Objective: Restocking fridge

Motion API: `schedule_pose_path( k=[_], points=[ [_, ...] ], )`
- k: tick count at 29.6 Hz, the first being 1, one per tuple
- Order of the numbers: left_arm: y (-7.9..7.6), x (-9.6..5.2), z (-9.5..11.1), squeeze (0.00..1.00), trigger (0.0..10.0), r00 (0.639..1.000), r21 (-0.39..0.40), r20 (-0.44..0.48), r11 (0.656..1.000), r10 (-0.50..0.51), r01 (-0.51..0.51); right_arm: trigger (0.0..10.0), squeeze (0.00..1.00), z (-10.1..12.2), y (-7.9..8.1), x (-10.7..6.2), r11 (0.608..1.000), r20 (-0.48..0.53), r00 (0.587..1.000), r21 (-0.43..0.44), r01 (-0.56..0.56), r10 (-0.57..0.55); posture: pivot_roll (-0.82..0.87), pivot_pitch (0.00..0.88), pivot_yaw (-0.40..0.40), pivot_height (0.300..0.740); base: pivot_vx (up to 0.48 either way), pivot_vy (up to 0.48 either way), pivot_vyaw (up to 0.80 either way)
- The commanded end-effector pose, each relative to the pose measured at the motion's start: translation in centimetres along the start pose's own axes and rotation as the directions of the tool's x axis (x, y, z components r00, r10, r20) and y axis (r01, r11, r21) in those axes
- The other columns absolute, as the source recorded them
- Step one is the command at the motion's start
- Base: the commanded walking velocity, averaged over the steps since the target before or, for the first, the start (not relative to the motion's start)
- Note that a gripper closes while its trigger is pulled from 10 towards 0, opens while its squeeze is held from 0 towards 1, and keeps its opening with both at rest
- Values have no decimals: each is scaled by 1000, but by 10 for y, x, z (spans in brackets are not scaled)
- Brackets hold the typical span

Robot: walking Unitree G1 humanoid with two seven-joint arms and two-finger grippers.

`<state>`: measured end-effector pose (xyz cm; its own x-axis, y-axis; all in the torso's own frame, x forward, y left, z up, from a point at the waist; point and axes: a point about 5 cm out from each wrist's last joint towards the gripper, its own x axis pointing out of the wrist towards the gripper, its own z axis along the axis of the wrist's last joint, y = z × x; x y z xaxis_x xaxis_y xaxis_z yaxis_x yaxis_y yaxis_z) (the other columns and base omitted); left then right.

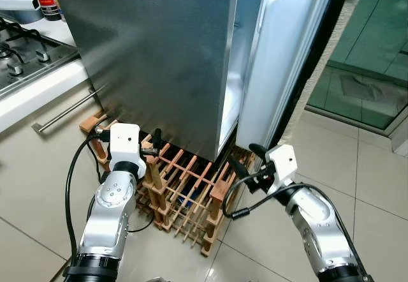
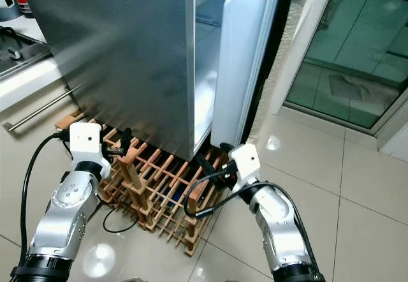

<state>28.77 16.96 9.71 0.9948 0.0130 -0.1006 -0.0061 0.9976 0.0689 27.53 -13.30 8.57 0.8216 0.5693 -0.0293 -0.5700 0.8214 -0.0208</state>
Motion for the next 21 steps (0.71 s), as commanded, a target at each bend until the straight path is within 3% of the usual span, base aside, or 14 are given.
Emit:
schedule_pose_path(
  k=[1, 3, 6, 9, 10, 11, 13, 14, 15, 16, 17, 19, 21],
  points=[
    [-1, 1, 1, 0, 10000, 1000, 8, 8, 1000, 13, -13, 10000, 0, 10, -3, 2, 1000, 7, 1000, -16, 9, -8, -107, 0, 13, 731, 0, 0, 0],
    [-1, 1, 1, 0, 10000, 1000, 8, 7, 1000, 13, -13, 10000, 0, 11, -3, 2, 1000, 4, 1000, -18, 7, -7, -107, 0, 13, 731, 0, 0, 0],
    [-3, 2, 3, 0, 10000, 1000, 9, 18, 1000, 14, -14, 10000, 0, 13, -17, -4, 996, -9, 997, -51, 75, -75, -107, 0, 13, 731, 0, 0, 0],
    [-3, 2, 2, 0, 10000, 1000, 7, 20, 1000, 13, -14, 10000, 0, 12, -39, -22, 981, -24, 985, -93, 168, -171, -113, 0, 6, 731, 0, 0, 0],
    [-3, 2, 1, 0, 10000, 1000, 3, 18, 1000, 11, -11, 10000, 0, 12, -57, -39, 957, -32, 965, -138, 254, -260, -113, 0, 6, 731, 0, 0, 0],
    [-3, 2, 1, 0, 10000, 1000, 3, 18, 1000, 11, -11, 10000, 0, 12, -57, -39, 957, -32, 965, -138, 254, -260, -113, 0, 6, 731, 0, 0, 0],
    [-5, 2, 1, 0, 10000, 1000, -10, 17, 1000, -2, 2, 10000, 0, 14, -81, -61, 902, -32, 922, -224, 370, -386, -133, 0, 15, 731, 0, 0, 0],
    [-6, 2, 1, 0, 10000, 1000, -18, 20, 1000, -16, 17, 10000, 0, 15, -97, -77, 843, -24, 873, -274, 463, -488, -133, 0, 15, 731, 0, 0, 0],
    [-8, 2, 2, 0, 10000, 999, -32, 26, 999, -28, 29, 10000, 0, 18, -115, -95, 746, -8, 792, -339, 573, -611, -133, 0, 15, 731, 0, 0, 0],
    [-9, 2, 3, 0, 10000, 999, -36, 30, 999, -37, 38, 10000, 0, 21, -126, -108, 682, 13, 730, -345, 645, -683, -148, 0, 23, 731, 0, 0, 0],
    [-9, 2, 3, 0, 10000, 999, -36, 32, 999, -39, 40, 10000, 0, 23, -131, -115, 645, 28, 696, -351, 679, -718, -148, 0, 23, 731, 0, 0, 0],
    [-9, 2, 3, 0, 10000, 999, -34, 32, 999, -36, 37, 10000, 0, 27, -128, -115, 643, 57, 697, -340, 686, -715, -148, 0, 23, 731, 0, 0, 0],
    [-7, 3, 4, 0, 10000, 999, -23, 36, 999, -24, 24, 10000, 0, 30, -117, -103, 696, 77, 746, -305, 650, -662, -152, 0, 28, 731, 0, 0, 0]
  ],
)
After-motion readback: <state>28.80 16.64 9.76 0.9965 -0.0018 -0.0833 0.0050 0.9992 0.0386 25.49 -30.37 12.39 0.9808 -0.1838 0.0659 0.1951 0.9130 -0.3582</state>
